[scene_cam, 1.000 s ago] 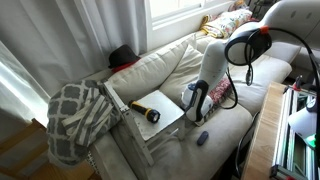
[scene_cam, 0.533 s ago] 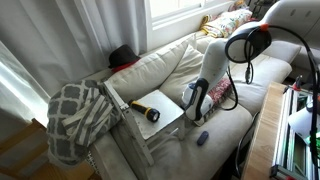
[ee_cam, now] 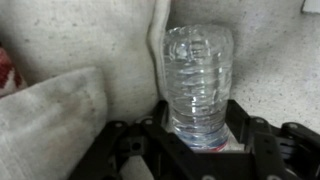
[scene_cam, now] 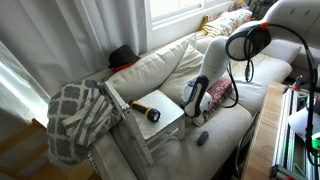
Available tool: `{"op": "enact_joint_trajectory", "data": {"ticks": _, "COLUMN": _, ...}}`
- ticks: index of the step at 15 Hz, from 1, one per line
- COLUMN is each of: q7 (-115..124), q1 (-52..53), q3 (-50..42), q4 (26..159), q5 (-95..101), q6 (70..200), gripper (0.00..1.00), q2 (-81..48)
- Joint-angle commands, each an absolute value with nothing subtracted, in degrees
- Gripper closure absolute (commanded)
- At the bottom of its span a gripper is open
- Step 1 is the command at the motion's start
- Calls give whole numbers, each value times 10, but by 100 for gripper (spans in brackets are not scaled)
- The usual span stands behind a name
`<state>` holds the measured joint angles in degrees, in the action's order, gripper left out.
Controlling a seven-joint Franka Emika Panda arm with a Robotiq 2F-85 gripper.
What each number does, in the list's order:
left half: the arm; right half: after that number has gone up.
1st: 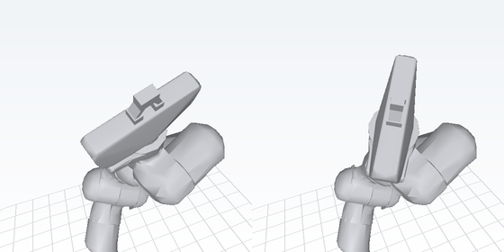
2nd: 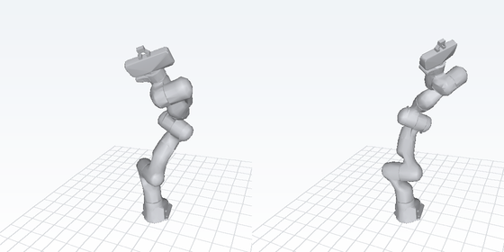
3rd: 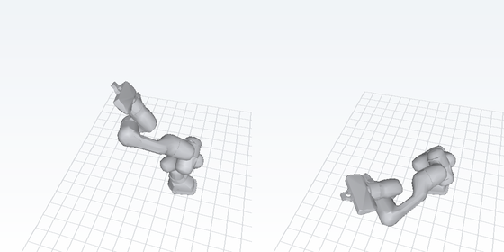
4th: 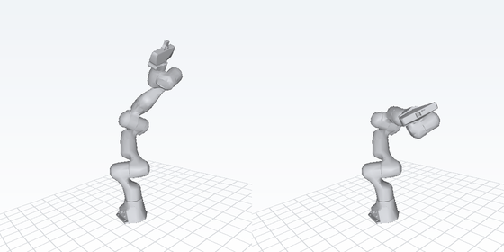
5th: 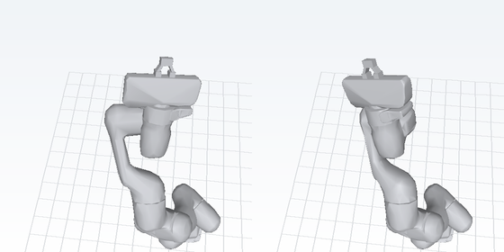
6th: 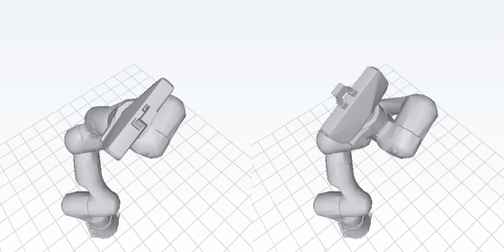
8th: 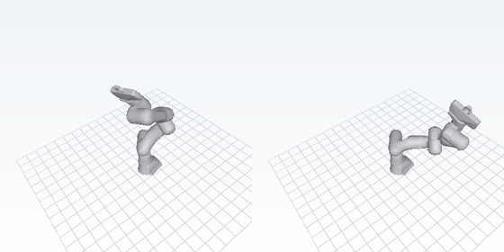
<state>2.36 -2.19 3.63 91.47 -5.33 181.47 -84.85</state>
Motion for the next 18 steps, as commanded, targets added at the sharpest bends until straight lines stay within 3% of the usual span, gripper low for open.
{"op": "enact_joint_trajectory", "data": {"ticks": 1, "q7": 15, "q1": -30, "q3": 37, "q4": 892, "q5": -41, "q6": 1786, "gripper": 10, "q2": -870}}
{"op": "enact_joint_trajectory", "data": {"ticks": 2, "q7": 12, "q1": -31, "q3": 40, "q4": 894, "q5": -38, "q6": 1784, "gripper": 1, "q2": -868}}
{"op": "enact_joint_trajectory", "data": {"ticks": 3, "q7": 7, "q1": -33, "q3": 43, "q4": 898, "q5": -34, "q6": 1781, "gripper": 6, "q2": -865}}
{"op": "enact_joint_trajectory", "data": {"ticks": 4, "q7": 3, "q1": -34, "q3": 46, "q4": 898, "q5": -31, "q6": 1779, "gripper": 38, "q2": -865}}
{"op": "enact_joint_trajectory", "data": {"ticks": 6, "q7": -4, "q1": -36, "q3": 48, "q4": 897, "q5": -26, "q6": 1775, "gripper": 35, "q2": -865}}
{"op": "enact_joint_trajectory", "data": {"ticks": 7, "q7": -8, "q1": -39, "q3": 49, "q4": 897, "q5": -24, "q6": 1771, "gripper": 41, "q2": -865}}
{"op": "enact_joint_trajectory", "data": {"ticks": 9, "q7": -16, "q1": -46, "q3": 53, "q4": 895, "q5": -22, "q6": 1764, "gripper": 14, "q2": -867}}
{"op": "enact_joint_trajectory", "data": {"ticks": 11, "q7": -26, "q1": -54, "q3": 61, "q4": 894, "q5": -18, "q6": 1754, "gripper": 3, "q2": -867}}
{"op": "enact_joint_trajectory", "data": {"ticks": 18, "q7": -108, "q1": -125, "q3": 119, "q4": 902, "q5": 9, "q6": 1714, "gripper": 0, "q2": -864}}
